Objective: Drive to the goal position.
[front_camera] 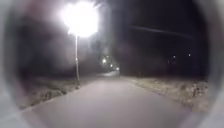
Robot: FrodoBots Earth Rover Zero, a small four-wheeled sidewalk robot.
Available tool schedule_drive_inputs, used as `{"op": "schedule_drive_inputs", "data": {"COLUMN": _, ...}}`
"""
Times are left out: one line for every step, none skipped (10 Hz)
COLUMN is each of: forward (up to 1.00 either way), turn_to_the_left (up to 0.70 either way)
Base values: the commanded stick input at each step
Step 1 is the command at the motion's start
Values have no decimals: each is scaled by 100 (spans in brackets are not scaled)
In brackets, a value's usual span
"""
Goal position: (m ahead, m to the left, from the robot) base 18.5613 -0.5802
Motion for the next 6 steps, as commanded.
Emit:
{"op": "schedule_drive_inputs", "data": {"forward": 100, "turn_to_the_left": 0}}
{"op": "schedule_drive_inputs", "data": {"forward": 100, "turn_to_the_left": 0}}
{"op": "schedule_drive_inputs", "data": {"forward": 100, "turn_to_the_left": 0}}
{"op": "schedule_drive_inputs", "data": {"forward": 100, "turn_to_the_left": 0}}
{"op": "schedule_drive_inputs", "data": {"forward": 100, "turn_to_the_left": 0}}
{"op": "schedule_drive_inputs", "data": {"forward": 100, "turn_to_the_left": 0}}
